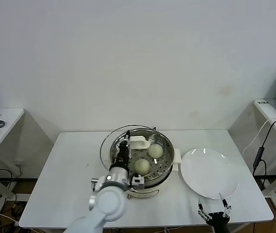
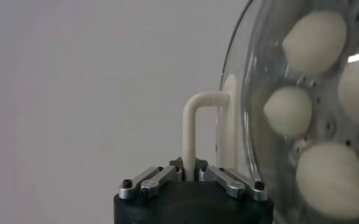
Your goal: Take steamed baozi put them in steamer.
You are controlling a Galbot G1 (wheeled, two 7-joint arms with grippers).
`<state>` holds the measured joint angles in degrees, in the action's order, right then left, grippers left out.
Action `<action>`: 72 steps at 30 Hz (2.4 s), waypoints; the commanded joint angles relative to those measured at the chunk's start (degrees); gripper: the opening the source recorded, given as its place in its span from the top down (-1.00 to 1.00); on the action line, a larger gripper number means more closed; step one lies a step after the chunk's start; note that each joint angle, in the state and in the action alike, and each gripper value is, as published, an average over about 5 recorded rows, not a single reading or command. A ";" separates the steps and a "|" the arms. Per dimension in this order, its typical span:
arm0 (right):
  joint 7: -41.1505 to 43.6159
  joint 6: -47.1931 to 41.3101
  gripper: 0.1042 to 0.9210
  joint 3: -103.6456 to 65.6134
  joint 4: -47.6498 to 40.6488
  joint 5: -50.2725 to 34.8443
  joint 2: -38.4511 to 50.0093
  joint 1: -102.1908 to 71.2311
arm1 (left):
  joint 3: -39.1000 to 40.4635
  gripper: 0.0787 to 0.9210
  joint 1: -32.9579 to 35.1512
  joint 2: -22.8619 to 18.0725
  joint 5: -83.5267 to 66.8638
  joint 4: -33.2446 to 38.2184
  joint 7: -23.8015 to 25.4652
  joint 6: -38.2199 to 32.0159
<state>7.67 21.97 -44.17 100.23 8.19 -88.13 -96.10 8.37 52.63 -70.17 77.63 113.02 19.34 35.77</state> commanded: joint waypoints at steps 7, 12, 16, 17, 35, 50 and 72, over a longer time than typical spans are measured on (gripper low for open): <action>0.16 0.24 -0.76 0.51 0.01 -0.39 0.17 -0.46 | 4.19 0.77 -2.29 -6.56 5.42 -6.56 0.33 0.09; 0.24 0.17 -0.76 0.56 0.24 -0.76 0.34 -0.58 | 4.08 0.77 -2.30 -6.93 5.22 -8.10 -0.04 -0.14; 0.30 0.20 -0.76 0.45 0.26 -0.90 0.50 -0.67 | 3.75 0.77 -2.02 -6.84 4.81 -8.45 -0.40 -0.26; 0.30 0.21 -0.76 0.43 0.26 -0.91 0.52 -0.70 | 3.62 0.77 -1.90 -6.78 4.68 -8.46 -0.53 -0.28; 0.35 0.28 -0.76 1.02 0.39 -0.57 0.35 -1.01 | 2.10 0.77 -1.35 -6.03 3.31 -10.47 -3.48 -1.30; 0.48 0.10 -0.76 1.23 0.63 -0.53 0.21 -1.23 | 0.23 0.49 4.19 -5.37 -4.75 -2.92 -8.14 -2.74; 1.73 0.74 -0.76 3.42 1.57 -2.44 1.62 -2.08 | -37.68 -0.76 51.72 -1.37 -76.04 21.79 -26.41 -36.88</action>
<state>8.75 22.26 -42.23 101.31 7.43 -87.27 -97.92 -6.16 77.38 -71.15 39.14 126.64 1.73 19.68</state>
